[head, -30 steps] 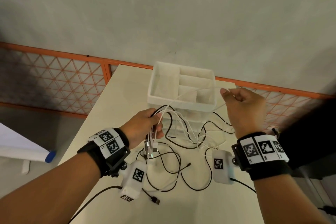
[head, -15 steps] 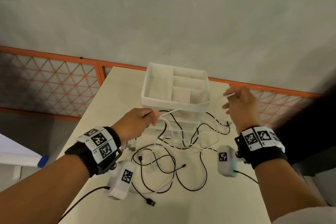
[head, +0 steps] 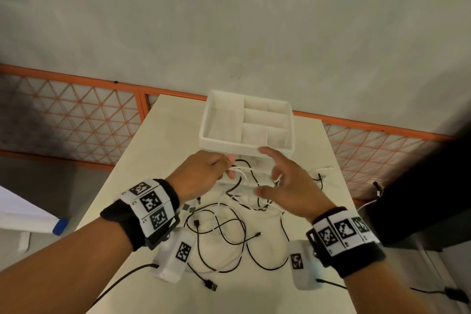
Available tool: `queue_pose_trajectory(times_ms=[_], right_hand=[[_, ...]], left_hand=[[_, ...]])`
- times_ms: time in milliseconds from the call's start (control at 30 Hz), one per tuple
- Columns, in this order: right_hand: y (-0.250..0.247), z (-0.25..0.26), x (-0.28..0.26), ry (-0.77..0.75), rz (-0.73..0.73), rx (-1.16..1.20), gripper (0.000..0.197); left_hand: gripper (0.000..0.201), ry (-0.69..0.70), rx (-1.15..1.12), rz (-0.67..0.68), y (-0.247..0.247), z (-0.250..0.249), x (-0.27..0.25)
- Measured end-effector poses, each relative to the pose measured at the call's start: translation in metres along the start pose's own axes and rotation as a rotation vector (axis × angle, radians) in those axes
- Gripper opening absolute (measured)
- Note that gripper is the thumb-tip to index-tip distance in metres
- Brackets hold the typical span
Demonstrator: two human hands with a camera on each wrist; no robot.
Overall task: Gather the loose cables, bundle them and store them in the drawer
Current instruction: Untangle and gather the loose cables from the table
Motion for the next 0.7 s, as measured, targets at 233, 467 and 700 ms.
queue_pose_trajectory(times_ms=[233, 467, 700], right_hand=[[0.020, -0.046, 0.017, 0.150, 0.005, -0.299, 0.030], [-0.088, -0.038, 0.009, -0.011, -0.547, -0.330, 0.010], [-0.100, -0.102, 0.006, 0.216, -0.582, -0.323, 0.039]], left_hand=[[0.050, 0.219, -0.147, -0.005, -0.011, -0.038, -0.014], [0.031, 0.060, 0.213, 0.245, 0.000, 0.027, -0.017], [0.027, -0.071, 0.339, 0.015, -0.004, 0.059, -0.009]])
Point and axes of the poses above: each hand's wrist, its own x-axis towards the middle knuckle, its own y-axis out of the palm, z = x × y, the point moved 10 cm from there along x, towards the middle knuckle, and after that the axes turned 10 degrees about x, right-handed, at the moved point
